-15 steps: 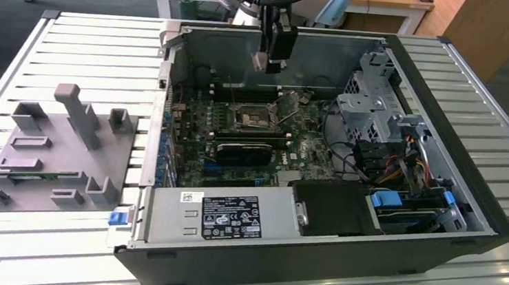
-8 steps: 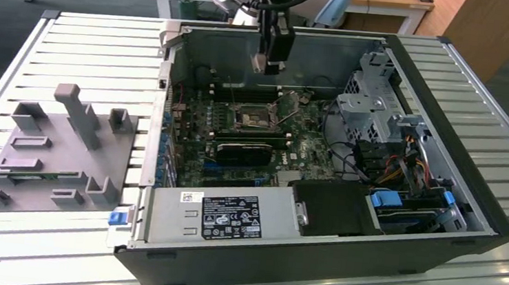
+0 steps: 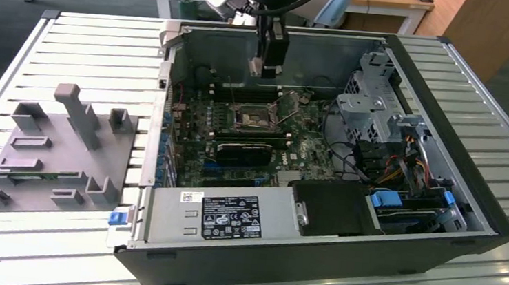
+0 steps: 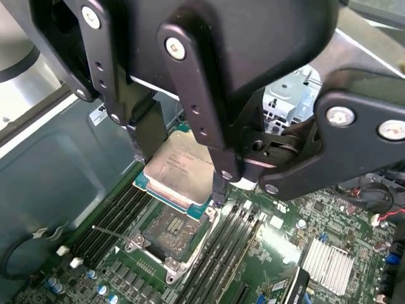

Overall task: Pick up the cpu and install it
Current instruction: 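Place the cpu into insertion slot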

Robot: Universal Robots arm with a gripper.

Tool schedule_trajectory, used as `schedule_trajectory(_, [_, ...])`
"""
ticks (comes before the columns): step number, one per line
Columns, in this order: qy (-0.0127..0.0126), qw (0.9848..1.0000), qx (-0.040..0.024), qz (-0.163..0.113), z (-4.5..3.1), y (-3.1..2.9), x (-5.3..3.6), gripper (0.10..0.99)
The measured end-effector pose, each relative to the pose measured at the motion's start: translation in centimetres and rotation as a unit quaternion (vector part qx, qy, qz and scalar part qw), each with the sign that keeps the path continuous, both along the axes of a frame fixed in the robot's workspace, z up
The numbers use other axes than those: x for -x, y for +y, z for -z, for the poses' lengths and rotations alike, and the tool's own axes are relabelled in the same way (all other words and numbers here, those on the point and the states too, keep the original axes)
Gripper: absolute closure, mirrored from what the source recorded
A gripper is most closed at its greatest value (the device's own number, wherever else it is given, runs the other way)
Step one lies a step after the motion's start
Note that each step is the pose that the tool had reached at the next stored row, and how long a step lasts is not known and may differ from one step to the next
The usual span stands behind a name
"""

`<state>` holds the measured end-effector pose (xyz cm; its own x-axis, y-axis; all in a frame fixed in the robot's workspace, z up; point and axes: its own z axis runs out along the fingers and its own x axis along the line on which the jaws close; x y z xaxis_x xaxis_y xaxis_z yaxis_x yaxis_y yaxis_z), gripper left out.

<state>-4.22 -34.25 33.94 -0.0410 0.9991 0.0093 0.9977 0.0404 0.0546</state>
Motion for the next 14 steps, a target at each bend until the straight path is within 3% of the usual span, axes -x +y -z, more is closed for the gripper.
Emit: schedule_trajectory(14, [0.0001,1.0000,0.0002,0.005,0.78,0.03,0.13,0.549])
